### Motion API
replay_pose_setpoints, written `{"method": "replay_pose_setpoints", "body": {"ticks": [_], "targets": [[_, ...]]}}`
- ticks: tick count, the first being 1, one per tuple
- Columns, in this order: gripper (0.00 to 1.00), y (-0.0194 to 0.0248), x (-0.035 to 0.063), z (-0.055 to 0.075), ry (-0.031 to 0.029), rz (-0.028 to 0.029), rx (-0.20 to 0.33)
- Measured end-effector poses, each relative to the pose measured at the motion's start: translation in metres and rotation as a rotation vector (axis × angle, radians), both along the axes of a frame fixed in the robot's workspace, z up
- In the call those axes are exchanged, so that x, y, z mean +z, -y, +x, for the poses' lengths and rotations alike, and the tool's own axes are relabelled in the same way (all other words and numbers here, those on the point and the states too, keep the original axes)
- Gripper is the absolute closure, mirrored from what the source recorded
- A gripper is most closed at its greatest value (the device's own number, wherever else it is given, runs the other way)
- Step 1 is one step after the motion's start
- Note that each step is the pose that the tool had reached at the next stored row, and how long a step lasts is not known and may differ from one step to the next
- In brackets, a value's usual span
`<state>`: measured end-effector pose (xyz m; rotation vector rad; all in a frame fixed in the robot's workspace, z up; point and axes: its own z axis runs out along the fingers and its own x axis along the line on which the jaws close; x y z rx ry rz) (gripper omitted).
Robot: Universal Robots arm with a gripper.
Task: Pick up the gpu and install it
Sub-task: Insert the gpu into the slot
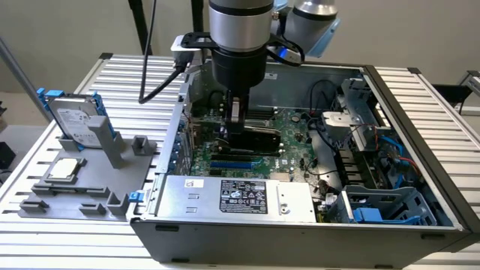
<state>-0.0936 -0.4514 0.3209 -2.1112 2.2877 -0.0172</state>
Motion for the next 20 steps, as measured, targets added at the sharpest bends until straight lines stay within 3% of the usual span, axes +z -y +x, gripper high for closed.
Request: {"method": "replay_pose_setpoints", "body": {"ticks": [9, 15, 20], "targets": [[0.73, 0.0020, -0.0131, -0.006, 0.0089, 0.0181, -0.001], [0.73, 0.0036, -0.0239, -0.008, 0.0101, 0.0231, -0.001], [0.73, 0.0038, -0.0331, -0.008, 0.0101, 0.0323, -0.001]]}}
